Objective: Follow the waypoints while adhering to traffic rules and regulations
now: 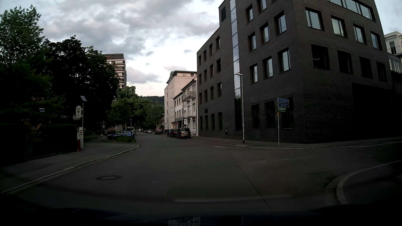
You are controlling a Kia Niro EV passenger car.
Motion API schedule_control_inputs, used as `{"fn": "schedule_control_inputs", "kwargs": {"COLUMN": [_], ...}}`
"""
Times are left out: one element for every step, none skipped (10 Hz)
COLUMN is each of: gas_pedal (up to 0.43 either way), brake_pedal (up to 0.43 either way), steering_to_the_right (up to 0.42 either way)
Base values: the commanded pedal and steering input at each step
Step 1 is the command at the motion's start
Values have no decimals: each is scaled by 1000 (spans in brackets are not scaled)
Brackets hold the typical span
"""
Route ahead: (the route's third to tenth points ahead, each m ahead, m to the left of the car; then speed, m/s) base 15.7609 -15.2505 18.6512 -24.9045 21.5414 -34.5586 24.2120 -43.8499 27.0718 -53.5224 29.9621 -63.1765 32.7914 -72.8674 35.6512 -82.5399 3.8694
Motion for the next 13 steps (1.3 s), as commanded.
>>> {"fn": "schedule_control_inputs", "kwargs": {"gas_pedal": [0,0,0,0,0,0,0,0,0,39,67,87,98], "brake_pedal": [61,30,0,0,0,0,0,0,0,0,0,0,0], "steering_to_the_right": [23,39,66,95,129,157,191,233,268,313,360,391,412]}}
